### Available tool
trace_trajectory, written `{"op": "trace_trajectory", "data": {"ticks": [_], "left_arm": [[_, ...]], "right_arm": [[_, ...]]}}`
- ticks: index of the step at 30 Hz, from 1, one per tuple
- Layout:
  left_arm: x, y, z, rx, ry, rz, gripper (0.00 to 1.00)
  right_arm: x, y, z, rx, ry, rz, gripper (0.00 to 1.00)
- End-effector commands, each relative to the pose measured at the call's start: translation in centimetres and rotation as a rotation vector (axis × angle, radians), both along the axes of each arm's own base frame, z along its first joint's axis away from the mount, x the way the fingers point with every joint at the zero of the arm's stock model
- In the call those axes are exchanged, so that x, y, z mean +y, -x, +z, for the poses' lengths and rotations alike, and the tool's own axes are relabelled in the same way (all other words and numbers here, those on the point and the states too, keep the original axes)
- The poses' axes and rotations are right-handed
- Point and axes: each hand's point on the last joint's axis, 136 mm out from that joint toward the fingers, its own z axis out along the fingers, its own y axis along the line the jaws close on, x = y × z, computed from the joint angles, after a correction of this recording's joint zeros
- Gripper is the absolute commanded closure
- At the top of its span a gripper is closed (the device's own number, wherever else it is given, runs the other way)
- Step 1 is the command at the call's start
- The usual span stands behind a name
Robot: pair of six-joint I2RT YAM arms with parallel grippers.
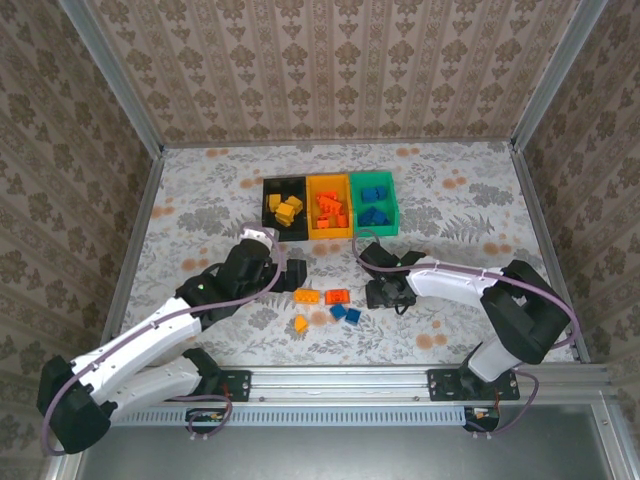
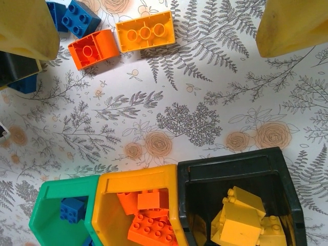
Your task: Sort the legos into containers by color
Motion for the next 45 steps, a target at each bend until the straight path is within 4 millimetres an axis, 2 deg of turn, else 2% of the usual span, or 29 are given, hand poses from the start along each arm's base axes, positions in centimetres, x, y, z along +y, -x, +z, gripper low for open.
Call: {"op": "trace_trajectory", "data": {"ticks": [1,4,7,10,13,18,21,30,35,39,41,45], "left_arm": [[0.7,0.0,-0.4,0.007,0.003,0.031,0.0],[0.8,0.0,-0.6,0.012,0.004,0.032,0.0],[0.7,0.1,-0.9,0.019,0.0,0.031,0.0],[0.7,0.1,-1.0,0.024,0.0,0.028,0.0],[0.7,0.1,-1.1,0.028,-0.002,0.029,0.0],[0.8,0.0,-1.3,0.03,-0.008,0.031,0.0],[0.8,-0.1,-1.4,0.036,-0.009,0.031,0.0],[0.7,-0.2,-1.4,0.038,-0.007,0.028,0.0],[0.6,-0.1,-1.5,0.043,-0.006,0.024,0.0],[0.7,0.0,-1.6,0.046,-0.008,0.023,0.0],[0.8,0.1,-1.8,0.046,-0.009,0.024,0.0],[0.8,0.2,-2.0,0.054,-0.008,0.025,0.0]], "right_arm": [[-0.8,-0.5,0.0,-0.013,0.042,-0.028,0.43],[-1.3,-0.9,0.1,-0.024,0.042,-0.042,0.48],[-1.6,-1.3,0.3,-0.042,0.032,-0.04,0.49],[-1.5,-1.7,0.8,-0.056,0.023,-0.033,0.38],[-1.4,-2.0,1.0,-0.06,0.022,-0.034,0.36],[-1.6,-1.9,0.2,-0.036,0.037,-0.031,0.4],[-1.1,-2.5,0.4,-0.064,0.013,-0.024,0.43],[-0.6,-3.5,2.4,-0.13,-0.022,0.009,0.53],[0.1,-4.1,4.4,-0.171,-0.059,0.029,0.58],[1.1,-6.4,7.6,-0.24,-0.11,0.029,0.57],[1.6,-8.7,9.2,-0.285,-0.134,0.007,0.57],[2.0,-13.3,10.8,-0.345,-0.139,-0.044,0.56]]}}
